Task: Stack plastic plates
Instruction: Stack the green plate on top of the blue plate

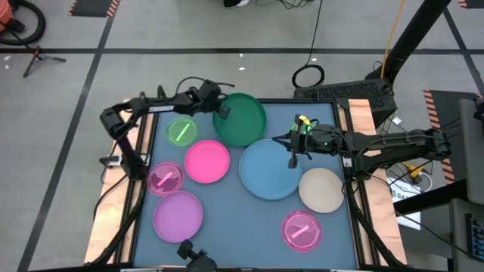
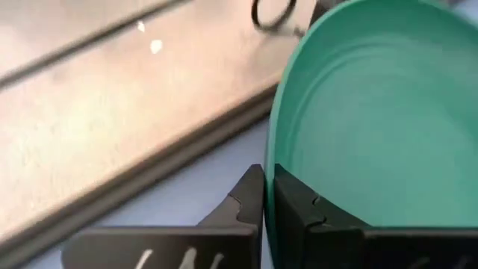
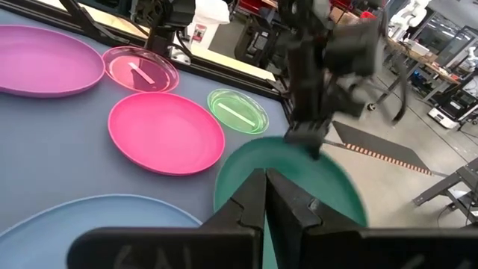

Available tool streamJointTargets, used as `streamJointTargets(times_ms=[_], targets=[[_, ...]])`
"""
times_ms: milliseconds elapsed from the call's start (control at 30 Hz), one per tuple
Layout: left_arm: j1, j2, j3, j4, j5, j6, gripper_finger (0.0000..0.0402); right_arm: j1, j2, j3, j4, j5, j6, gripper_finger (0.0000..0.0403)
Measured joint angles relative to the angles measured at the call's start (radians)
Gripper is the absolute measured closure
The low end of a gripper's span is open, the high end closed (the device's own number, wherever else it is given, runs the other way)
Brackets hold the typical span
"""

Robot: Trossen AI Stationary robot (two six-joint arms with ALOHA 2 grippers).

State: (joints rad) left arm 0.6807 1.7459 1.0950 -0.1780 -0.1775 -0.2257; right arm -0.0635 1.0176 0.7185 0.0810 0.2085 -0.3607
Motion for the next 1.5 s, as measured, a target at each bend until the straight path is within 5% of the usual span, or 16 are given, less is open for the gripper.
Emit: streamJointTargets(times_ms=[500, 1133, 1500], targets=[[-0.157, -0.312, 0.002, -0.037, -0.056, 0.033, 0.0389, 0.0, 0.0, 0.0, -0.004, 0.0, 0.0, 0.0397], [-0.508, -0.224, 0.003, -0.058, -0.047, -0.116, 0.0389, 0.0, 0.0, 0.0, -0.003, 0.0, 0.008, 0.0397], [-0.577, -0.101, 0.004, 0.008, -0.086, -0.2, 0.0384, 0.0, 0.0, 0.0, -0.004, 0.0, 0.008, 0.0397]])
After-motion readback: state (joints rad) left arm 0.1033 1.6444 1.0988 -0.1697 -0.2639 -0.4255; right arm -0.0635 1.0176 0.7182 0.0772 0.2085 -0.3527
